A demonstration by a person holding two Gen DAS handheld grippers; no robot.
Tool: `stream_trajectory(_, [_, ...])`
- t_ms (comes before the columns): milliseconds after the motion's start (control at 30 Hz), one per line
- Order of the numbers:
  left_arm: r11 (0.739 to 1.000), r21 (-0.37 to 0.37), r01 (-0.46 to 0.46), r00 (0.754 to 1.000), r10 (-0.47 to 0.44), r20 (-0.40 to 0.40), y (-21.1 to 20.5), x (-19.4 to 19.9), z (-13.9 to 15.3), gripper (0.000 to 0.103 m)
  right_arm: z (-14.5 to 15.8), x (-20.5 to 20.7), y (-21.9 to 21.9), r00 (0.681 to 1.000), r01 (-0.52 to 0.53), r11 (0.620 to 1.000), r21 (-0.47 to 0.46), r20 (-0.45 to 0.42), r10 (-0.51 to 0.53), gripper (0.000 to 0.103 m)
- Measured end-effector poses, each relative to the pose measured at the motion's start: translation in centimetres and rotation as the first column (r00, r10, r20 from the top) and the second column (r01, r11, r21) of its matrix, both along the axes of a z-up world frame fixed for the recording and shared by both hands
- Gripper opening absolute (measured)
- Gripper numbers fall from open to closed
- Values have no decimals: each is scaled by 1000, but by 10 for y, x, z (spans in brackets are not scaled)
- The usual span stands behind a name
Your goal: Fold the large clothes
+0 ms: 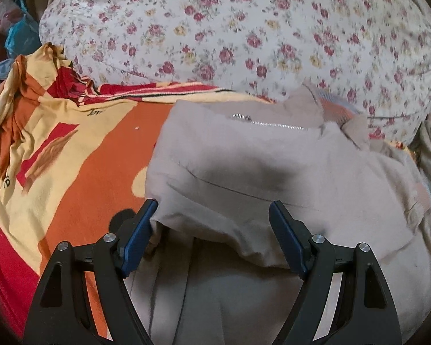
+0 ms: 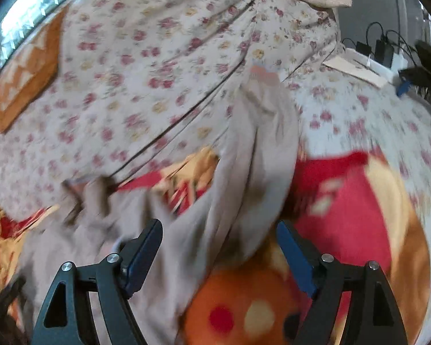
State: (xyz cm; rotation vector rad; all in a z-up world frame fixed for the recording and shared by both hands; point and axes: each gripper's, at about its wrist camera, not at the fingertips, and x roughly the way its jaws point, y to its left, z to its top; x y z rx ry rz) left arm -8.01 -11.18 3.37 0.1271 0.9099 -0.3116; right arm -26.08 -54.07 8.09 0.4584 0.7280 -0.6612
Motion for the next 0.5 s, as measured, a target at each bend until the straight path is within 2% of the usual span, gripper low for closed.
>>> stream_trajectory(100, [1000,5,8,1000,-8,-13,-1,1,-4,80,-5,33,-31,1000,20,1000,1,-22,-20,80])
stream_trajectory(200, [1000,21,21,999,-20,-29,-3,2,-8,80,-14,66,-54,996,28,999,-36,-89,-31,80])
stream_trajectory(333, [999,40,35,999,-34,-34,-6,4,-12,80,-33,98,-94,985,101,992,-71,-132,-110,79])
stream_trajectory(367, [998,45,37,999,-36,-37,-7,5,-13,80,-39,101,-103,982,120,991,-56,-137,-127,70])
stream_trajectory(400, [998,46,37,999,-35,-39,-7,7,-14,80,-45,103,-112,982,130,991,-31,-132,-133,52])
stream_trajectory(433, [998,44,33,999,-31,-42,-7,8,-14,80,-48,103,-117,983,131,991,-10,-132,-131,44])
stream_trajectory(500, [999,40,24,999,-22,-49,-6,11,-15,80,-50,100,-128,986,116,993,34,-122,-111,18])
